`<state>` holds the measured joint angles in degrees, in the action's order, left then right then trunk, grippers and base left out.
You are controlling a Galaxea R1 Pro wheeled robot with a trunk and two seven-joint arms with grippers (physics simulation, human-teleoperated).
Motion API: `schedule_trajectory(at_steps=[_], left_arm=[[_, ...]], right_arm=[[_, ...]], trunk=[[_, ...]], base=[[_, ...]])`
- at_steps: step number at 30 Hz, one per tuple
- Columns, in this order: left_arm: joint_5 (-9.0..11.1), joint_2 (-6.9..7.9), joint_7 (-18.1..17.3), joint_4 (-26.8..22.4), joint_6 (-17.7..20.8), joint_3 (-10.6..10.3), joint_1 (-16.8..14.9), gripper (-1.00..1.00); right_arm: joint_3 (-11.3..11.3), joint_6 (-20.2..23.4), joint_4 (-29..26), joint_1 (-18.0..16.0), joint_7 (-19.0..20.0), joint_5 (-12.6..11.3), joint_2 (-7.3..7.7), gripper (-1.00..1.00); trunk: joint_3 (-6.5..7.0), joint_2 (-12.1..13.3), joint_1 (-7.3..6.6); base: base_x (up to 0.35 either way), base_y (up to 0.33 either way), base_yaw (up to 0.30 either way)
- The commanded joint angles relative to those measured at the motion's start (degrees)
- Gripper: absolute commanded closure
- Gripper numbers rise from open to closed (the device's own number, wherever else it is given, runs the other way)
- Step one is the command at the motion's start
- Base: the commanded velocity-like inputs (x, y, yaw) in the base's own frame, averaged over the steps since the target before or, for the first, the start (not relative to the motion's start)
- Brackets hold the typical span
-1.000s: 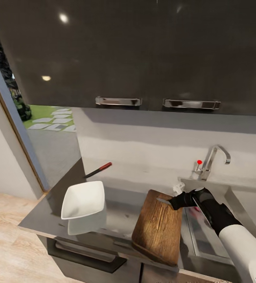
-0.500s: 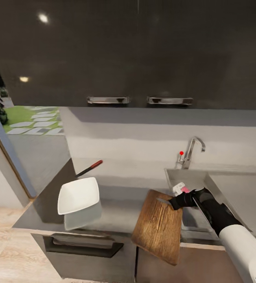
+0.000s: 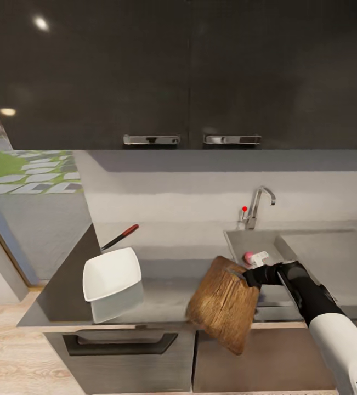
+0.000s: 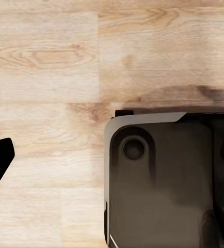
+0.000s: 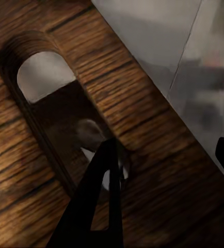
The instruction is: In the kitchen, take the Vidalia onion out of the sink, dice it on the chopping board with the paring knife, put the diced onion into the bowl on the countertop, then place both the paring knife and the chopping board into the sink.
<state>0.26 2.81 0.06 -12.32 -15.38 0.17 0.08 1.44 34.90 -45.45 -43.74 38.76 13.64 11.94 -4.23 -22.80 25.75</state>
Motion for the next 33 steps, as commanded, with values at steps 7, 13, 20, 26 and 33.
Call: schedule_trajectory(at_steps=[7,13,20,26,33], left_arm=[[0.0,0.00,-0.1,-0.1,-0.1,0.0,0.0,-1.00],[0.0,0.00,-0.1,-0.1,-0.1,0.0,0.0,-1.00],[0.1,0.00,-0.1,-0.1,-0.1,0.0,0.0,-1.00],[0.1,0.00,-0.1,-0.1,-0.1,0.0,0.0,-1.00],[0.1,0.01,-0.1,-0.1,-0.1,0.0,0.0,-1.00]], right_arm=[[-7.2,3.0,-0.2,0.0,-15.4,0.2,-2.75,1.00],[-8.0,3.1,-0.3,0.0,-31.2,0.1,-8.16,1.00],[-13.8,3.0,-0.6,0.0,-38.9,-3.0,-10.41,1.00],[-14.9,3.0,-0.6,0.0,-39.2,-3.7,-10.29,1.00],[-21.1,3.1,-0.5,0.0,-39.4,-5.2,-10.00,1.00]], trunk=[[-0.12,-0.1,0.04],[-0.12,-0.1,0.04],[-0.12,-0.1,0.04],[-0.12,-0.1,0.04],[-0.12,-0.1,0.04]], base=[[0.000,0.008,-0.003],[0.000,0.000,0.000],[0.000,0.093,0.000],[0.000,0.276,0.000],[0.000,0.297,0.000]])
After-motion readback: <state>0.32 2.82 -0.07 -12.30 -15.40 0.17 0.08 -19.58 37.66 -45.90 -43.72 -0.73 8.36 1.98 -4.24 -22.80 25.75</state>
